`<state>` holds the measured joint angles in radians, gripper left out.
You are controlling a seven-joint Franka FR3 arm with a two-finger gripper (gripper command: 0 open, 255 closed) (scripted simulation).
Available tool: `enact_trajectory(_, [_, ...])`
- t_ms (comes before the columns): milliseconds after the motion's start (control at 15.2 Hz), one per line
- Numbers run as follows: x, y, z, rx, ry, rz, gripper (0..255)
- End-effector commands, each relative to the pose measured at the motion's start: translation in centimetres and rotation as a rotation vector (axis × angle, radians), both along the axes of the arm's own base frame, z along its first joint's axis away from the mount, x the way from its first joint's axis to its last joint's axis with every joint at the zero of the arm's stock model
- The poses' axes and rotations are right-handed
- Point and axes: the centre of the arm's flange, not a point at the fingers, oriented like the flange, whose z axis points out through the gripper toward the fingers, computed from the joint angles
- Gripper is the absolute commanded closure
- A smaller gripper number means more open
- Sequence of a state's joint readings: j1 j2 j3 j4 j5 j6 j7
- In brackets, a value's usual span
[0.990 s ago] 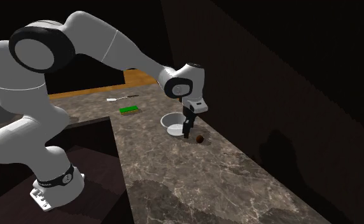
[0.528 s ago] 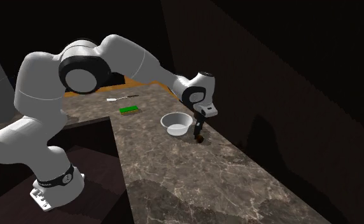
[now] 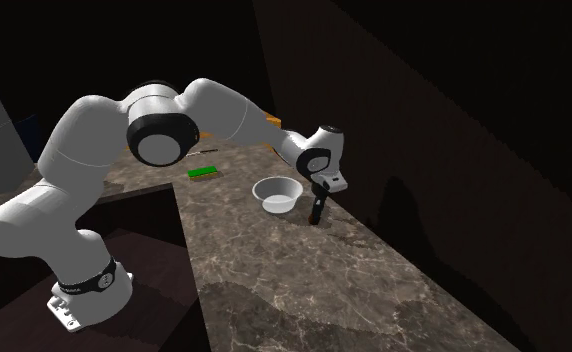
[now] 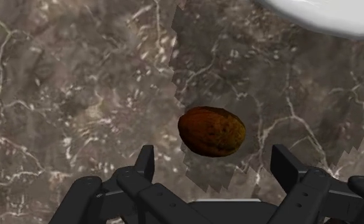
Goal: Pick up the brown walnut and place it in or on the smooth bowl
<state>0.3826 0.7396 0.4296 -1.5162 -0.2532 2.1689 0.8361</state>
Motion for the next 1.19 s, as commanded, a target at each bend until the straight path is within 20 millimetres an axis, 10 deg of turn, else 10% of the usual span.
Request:
enact_trajectory(0, [-0.05, 0.11, -1.08, 0.000, 0.000, 0.000, 0])
enact_trajectory(594, [-0.11, 0.15, -1.91, 0.000, 0.000, 0.000, 0])
enact_trajectory(660, [-0.11, 0.15, -1.91, 0.000, 0.000, 0.000, 255])
enact_trajectory(1122, [-0.11, 0.15, -1.91, 0.000, 0.000, 0.000, 255])
